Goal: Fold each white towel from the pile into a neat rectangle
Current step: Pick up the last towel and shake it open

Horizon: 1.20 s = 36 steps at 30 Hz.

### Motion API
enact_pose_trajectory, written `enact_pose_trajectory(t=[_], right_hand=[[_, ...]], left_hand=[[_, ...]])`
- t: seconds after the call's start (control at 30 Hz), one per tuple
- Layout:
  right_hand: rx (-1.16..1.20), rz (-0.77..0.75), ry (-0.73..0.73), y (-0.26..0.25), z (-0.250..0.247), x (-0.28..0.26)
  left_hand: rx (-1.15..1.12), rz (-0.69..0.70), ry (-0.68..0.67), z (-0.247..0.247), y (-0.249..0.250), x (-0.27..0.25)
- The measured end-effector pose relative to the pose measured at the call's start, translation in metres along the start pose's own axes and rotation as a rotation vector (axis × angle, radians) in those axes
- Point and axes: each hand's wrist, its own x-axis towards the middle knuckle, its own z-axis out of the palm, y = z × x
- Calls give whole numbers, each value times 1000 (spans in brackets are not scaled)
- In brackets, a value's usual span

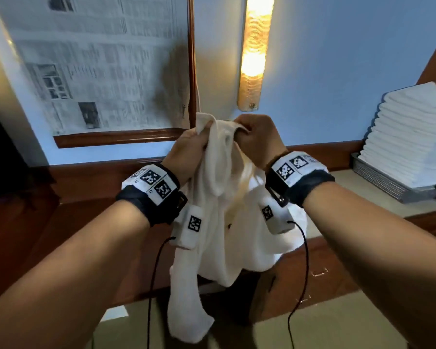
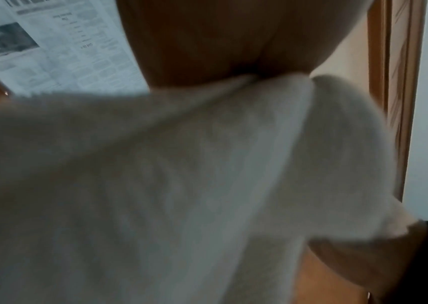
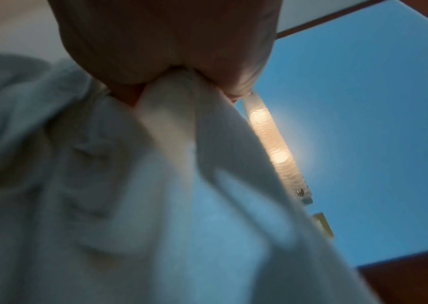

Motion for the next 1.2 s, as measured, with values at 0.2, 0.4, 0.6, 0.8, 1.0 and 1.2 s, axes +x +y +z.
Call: enact_pose_trajectory(t=[0.2,0.4,0.6,0.8,1.0,1.2], right_hand=[[-128,15,-48,-41,10,-55],[-167,269,-346,-1,51,-122],[-52,536,-257,22,87,-136],[226,265,-145,-46,86,-85],[95,-34,-196,-79,75,-63],[68,33,-320,-50,74,-104]], left_hand=[[151,76,42,-35,23,-39],[173,21,156,-84,42,-64],[233,-12,130,-114,27,-86],[-260,-198,-19,-111,-8,-104],[53,-105,90,-87,-1,-104],[171,-80,150,-96,4,-89]])
